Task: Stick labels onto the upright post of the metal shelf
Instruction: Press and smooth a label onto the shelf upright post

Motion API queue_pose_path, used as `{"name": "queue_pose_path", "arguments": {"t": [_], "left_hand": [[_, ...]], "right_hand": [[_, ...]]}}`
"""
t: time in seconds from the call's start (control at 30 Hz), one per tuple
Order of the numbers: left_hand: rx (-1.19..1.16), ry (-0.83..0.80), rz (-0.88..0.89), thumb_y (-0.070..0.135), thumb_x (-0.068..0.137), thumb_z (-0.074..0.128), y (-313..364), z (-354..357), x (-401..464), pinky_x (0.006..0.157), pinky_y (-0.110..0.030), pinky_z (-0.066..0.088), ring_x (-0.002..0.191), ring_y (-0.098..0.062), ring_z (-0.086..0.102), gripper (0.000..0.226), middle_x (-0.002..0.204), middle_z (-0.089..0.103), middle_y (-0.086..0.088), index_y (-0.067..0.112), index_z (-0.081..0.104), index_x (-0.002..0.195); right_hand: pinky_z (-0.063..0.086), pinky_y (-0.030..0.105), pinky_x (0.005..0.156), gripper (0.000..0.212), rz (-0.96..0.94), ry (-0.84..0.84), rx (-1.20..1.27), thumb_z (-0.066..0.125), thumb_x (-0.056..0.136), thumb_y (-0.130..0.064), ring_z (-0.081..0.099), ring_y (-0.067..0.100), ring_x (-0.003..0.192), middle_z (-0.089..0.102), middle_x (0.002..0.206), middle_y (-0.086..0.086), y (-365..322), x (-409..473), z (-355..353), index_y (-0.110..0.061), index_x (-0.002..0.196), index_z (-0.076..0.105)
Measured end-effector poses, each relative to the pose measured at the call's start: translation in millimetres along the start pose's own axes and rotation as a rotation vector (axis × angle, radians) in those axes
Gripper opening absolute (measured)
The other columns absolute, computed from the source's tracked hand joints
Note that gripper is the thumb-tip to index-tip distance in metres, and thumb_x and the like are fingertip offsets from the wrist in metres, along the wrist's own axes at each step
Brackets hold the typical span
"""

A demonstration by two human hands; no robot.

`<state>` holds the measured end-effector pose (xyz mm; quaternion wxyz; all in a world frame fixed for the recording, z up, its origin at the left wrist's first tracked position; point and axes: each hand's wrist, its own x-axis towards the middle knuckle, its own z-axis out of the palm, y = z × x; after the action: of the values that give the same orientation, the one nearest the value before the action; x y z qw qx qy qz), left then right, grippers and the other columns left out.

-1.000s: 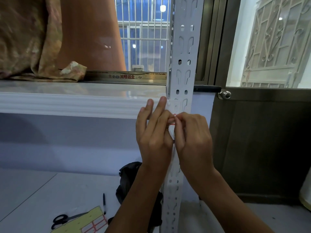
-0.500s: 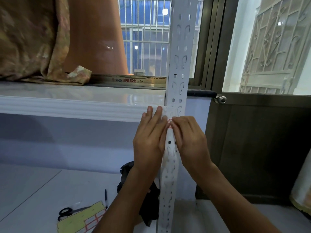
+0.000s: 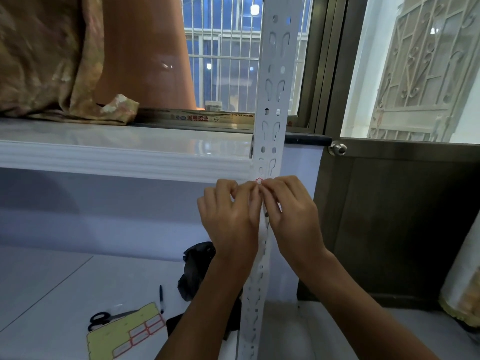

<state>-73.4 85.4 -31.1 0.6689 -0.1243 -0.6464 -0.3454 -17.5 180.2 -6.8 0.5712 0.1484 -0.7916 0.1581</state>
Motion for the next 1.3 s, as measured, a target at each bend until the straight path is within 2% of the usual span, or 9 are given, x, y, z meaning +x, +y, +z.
{"name": "queue_pose_path", "arguments": {"t": [0.1, 0.2, 0.3, 0.37, 0.5, 0.73, 0.87, 1.07, 1.3], "left_hand": [[-0.064, -0.024, -0.007, 0.015, 0.084, 0.084, -3.3, 1.9, -4.0, 0.06, -0.038, 0.046, 0.073, -0.02, 0.053, 0.008, 0.083, 0.067, -0.008, 0.012, 0.077, 0.088], [-0.166, -0.065, -0.011, 0.014, 0.089, 0.079, -7.6, 0.3, -4.9, 0.064, -0.038, 0.05, 0.08, -0.018, 0.059, 0.009, 0.091, 0.07, -0.007, 0.01, 0.077, 0.097], [-0.263, -0.112, -0.014, 0.008, 0.09, 0.076, -9.7, -3.8, -5.5, 0.068, -0.039, 0.056, 0.084, -0.017, 0.065, 0.012, 0.095, 0.072, -0.008, 0.006, 0.077, 0.101], [-0.295, -0.139, -0.005, 0.006, 0.09, 0.076, -11.4, -4.4, -5.9, 0.071, -0.041, 0.058, 0.085, -0.02, 0.068, 0.013, 0.096, 0.074, -0.009, 0.004, 0.077, 0.103], [-0.348, -0.166, -0.049, 0.006, 0.089, 0.077, -12.9, -3.7, -3.9, 0.076, -0.042, 0.059, 0.089, -0.02, 0.07, 0.013, 0.098, 0.075, -0.008, 0.005, 0.077, 0.102], [-0.371, -0.201, -0.027, 0.004, 0.085, 0.081, -14.6, -8.1, 4.5, 0.083, -0.029, 0.059, 0.089, -0.019, 0.072, 0.016, 0.097, 0.076, -0.007, 0.005, 0.078, 0.1], [-0.388, -0.213, -0.026, 0.002, 0.085, 0.08, -14.7, -10.7, 6.9, 0.087, -0.019, 0.053, 0.09, -0.018, 0.071, 0.015, 0.096, 0.077, -0.008, 0.003, 0.077, 0.1], [-0.366, -0.259, -0.009, 0.003, 0.087, 0.079, -13.8, -15.1, 11.1, 0.087, -0.02, 0.053, 0.09, -0.018, 0.072, 0.015, 0.097, 0.077, -0.006, 0.006, 0.078, 0.101], [-0.276, -0.332, 0.164, 0.011, 0.091, 0.072, -18.1, -18.4, 17.7, 0.082, -0.023, 0.051, 0.087, -0.019, 0.069, 0.013, 0.097, 0.075, -0.008, 0.004, 0.077, 0.101]], "right_hand": [[0.05, 0.025, 0.087, 0.019, -0.038, -0.067, -0.027, 0.056, 0.097, -0.008, 0.061, 0.014, 0.099, 0.066, 0.105, 0.007, 1.1, 5.5, -1.1, -0.004, 0.111, 0.069], [0.043, 0.009, 0.086, 0.019, -0.004, -0.186, 0.049, 0.054, 0.102, -0.015, 0.053, -0.005, 0.097, 0.061, 0.108, -0.003, 4.3, 15.6, -6.7, -0.011, 0.115, 0.066], [0.052, 0.025, 0.085, 0.029, -0.237, -0.305, -0.178, 0.07, 0.089, -0.007, 0.059, 0.017, 0.099, 0.065, 0.109, 0.009, 11.1, 25.6, -14.4, -0.002, 0.118, 0.067], [0.053, 0.033, 0.079, 0.034, -0.355, -0.366, -0.334, 0.078, 0.077, -0.003, 0.06, 0.024, 0.091, 0.065, 0.104, 0.009, 15.0, 34.4, -18.4, -0.004, 0.11, 0.069], [0.053, 0.039, 0.074, 0.015, -0.468, -0.418, -0.401, 0.068, 0.085, 0.0, 0.058, 0.026, 0.084, 0.063, 0.095, 0.011, 14.4, 47.2, -22.8, -0.004, 0.098, 0.067], [0.049, 0.039, 0.073, 0.01, -0.619, -0.43, -0.476, 0.058, 0.094, -0.003, 0.053, 0.026, 0.079, 0.059, 0.091, 0.015, 21.4, 50.9, -17.5, 0.0, 0.102, 0.064], [0.047, 0.04, 0.071, 0.014, -0.606, -0.414, -0.5, 0.05, 0.098, -0.007, 0.051, 0.026, 0.075, 0.057, 0.086, 0.015, 16.0, 51.2, -14.1, 0.0, 0.099, 0.062], [0.043, 0.039, 0.07, 0.007, -0.555, -0.38, -0.533, 0.054, 0.095, -0.006, 0.047, 0.025, 0.073, 0.053, 0.083, 0.014, 14.1, 49.2, -10.3, -0.002, 0.094, 0.059], [0.046, 0.038, 0.068, 0.008, -0.423, -0.303, -0.423, 0.061, 0.094, -0.008, 0.05, 0.025, 0.073, 0.056, 0.08, 0.012, 17.5, 34.0, -8.2, -0.003, 0.087, 0.061]]}}
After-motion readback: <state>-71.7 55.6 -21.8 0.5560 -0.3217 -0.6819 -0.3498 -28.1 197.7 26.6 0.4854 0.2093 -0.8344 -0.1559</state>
